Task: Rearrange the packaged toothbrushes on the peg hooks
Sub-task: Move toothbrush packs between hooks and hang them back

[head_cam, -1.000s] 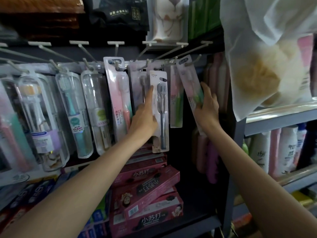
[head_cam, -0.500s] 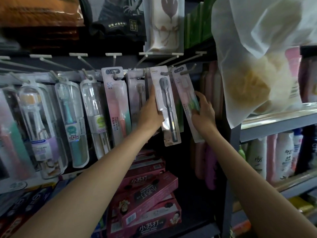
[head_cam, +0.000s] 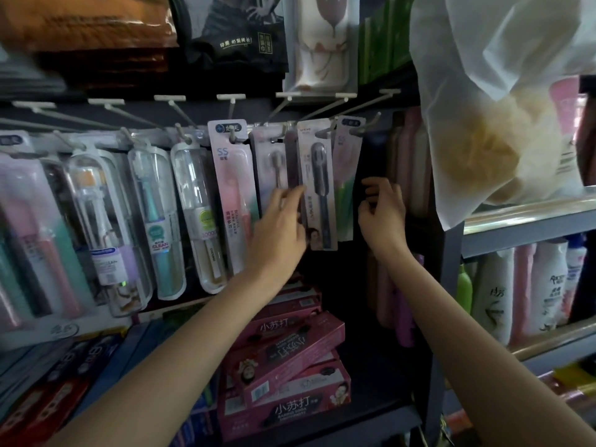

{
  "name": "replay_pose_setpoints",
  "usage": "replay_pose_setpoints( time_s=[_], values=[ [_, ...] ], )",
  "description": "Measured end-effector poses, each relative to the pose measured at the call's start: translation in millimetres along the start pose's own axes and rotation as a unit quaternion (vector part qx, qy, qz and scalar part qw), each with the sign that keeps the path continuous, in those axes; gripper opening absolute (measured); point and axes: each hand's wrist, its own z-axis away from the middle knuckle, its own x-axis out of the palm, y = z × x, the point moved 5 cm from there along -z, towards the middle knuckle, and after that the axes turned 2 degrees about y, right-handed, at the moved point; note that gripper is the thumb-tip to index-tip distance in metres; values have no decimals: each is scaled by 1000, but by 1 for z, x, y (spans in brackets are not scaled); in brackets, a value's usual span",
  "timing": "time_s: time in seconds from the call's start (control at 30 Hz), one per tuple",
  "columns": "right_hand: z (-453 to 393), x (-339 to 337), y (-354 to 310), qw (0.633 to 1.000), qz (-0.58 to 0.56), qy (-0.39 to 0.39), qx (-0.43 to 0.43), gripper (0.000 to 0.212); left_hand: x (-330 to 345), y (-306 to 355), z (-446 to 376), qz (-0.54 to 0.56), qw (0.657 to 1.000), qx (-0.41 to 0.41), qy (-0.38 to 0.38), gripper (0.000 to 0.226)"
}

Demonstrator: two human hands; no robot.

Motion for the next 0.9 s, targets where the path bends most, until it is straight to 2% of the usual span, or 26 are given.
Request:
replay_pose_setpoints(
  time_s=[0.07, 0.2, 0.3, 0.37, 0.47, 0.53, 0.73, 0.83, 0.9],
  values=[
    [6, 6, -11, 999, -40, -10, -29, 23, -23, -6, 12, 0, 995, 39, 97, 45],
    [21, 53, -27, 986, -69, -146, -37, 27, -54, -37, 22, -17, 981, -18, 191, 38],
    [29, 93, -25, 976, -39, -215, 4, 53, -57, -53, 25, -37, 982, -59, 174, 47],
    [30, 111, -23, 975, -32, -218, 35, 62, -56, -59, 27, -12, 986, -79, 146, 53],
    [25, 124, -21, 984, -22, -170, 50, 58, -53, -68, 28, 51, 984, -120, 119, 58],
    [25, 124, -25, 985, -31, -162, 51, 53, -53, -71, 28, 58, 986, -115, 110, 58],
    [29, 91, -33, 987, -25, -156, -30, 62, -54, -78, 28, 74, 985, -113, 107, 56],
    [14, 70, -32, 988, 27, -144, -52, 61, -51, -77, 26, 83, 985, -107, 105, 56],
    [6, 60, -37, 975, 116, -173, -76, 60, -49, -75, 25, 69, 987, -99, 107, 58]
  ],
)
